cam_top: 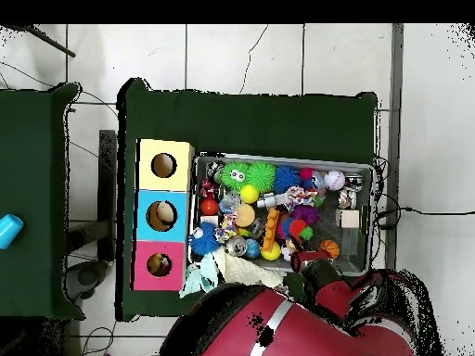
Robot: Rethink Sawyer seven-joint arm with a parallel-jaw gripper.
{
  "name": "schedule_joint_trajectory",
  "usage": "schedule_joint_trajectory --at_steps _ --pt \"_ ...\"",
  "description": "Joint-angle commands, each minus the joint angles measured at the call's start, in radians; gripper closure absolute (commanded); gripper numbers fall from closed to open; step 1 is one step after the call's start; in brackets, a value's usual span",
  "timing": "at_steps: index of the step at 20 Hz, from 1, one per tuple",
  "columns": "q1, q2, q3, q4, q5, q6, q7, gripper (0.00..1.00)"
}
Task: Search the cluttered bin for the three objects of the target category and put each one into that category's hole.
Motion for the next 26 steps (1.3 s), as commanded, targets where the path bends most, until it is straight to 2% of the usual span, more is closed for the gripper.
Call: schedule_joint_trajectory --at_steps 1,10,26 --pt "-0.021 -0.046 0.259 0.071 -0.025 -0.058 0.405 1.00" --pt "-0.031 -0.108 0.314 0.129 -0.022 -0.007 0.453 1.00" --pt "-0.050 -0.121 0.356 0.144 -0.023 0.055 0.418 1.00"
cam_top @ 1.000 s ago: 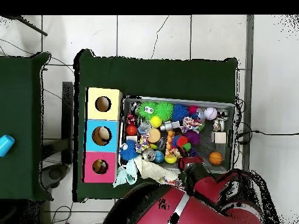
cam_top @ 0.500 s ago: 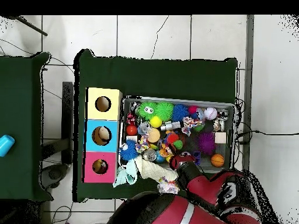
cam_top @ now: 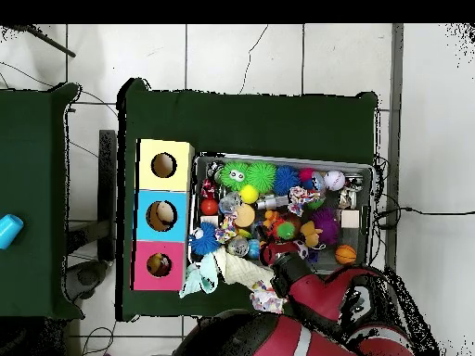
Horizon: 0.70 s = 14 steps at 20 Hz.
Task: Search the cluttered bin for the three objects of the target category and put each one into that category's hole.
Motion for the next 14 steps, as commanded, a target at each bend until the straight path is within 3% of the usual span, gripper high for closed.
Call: schedule_joint_trajectory --at_steps 1,8,14 --pt "-0.023 0.001 0.149 0.028 -0.017 0.059 0.283 1.00" --pt "-0.029 0.004 0.149 0.030 -0.015 0.079 0.251 1.00" --pt "-0.027 0.056 0.089 -0.051 -0.009 0.133 0.039 1.00"
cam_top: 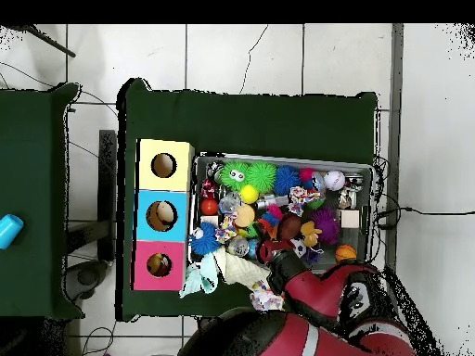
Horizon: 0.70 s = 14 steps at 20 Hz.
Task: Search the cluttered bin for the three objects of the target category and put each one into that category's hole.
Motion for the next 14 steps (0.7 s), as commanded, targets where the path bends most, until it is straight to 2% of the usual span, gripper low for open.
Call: schedule_joint_trajectory --at_steps 1,5,8,9,11,14 --pt "-0.012 0.058 0.036 -0.068 -0.011 0.132 0.001 1.00" --pt "-0.005 0.081 -0.005 -0.124 -0.035 0.187 -0.111 1.00" --pt "-0.012 0.090 -0.017 -0.145 -0.037 0.201 -0.152 1.00" --pt "-0.014 0.093 -0.023 -0.147 -0.027 0.204 -0.160 0.00" --pt "-0.019 0.095 -0.025 -0.145 -0.012 0.201 -0.180 0.00" --pt "-0.004 0.095 -0.039 -0.156 -0.027 0.213 -0.196 0.00"
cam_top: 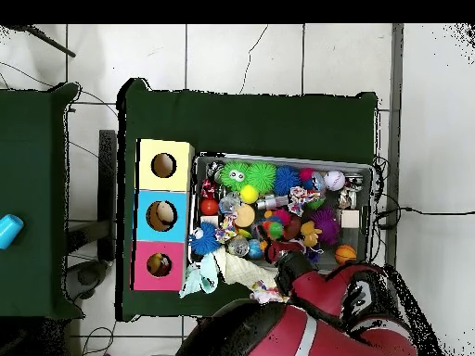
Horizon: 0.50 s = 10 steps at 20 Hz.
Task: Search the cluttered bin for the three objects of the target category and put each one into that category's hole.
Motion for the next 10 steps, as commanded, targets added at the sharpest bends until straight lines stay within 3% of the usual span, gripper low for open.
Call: schedule_joint_trajectory --at_steps 1,7,10 --pt "0.000 0.061 -0.008 -0.124 -0.029 0.152 -0.188 0.00" --pt "0.004 0.070 -0.050 -0.156 -0.051 0.172 -0.226 0.00" --pt "0.012 0.074 -0.083 -0.173 -0.049 0.206 -0.307 0.00"
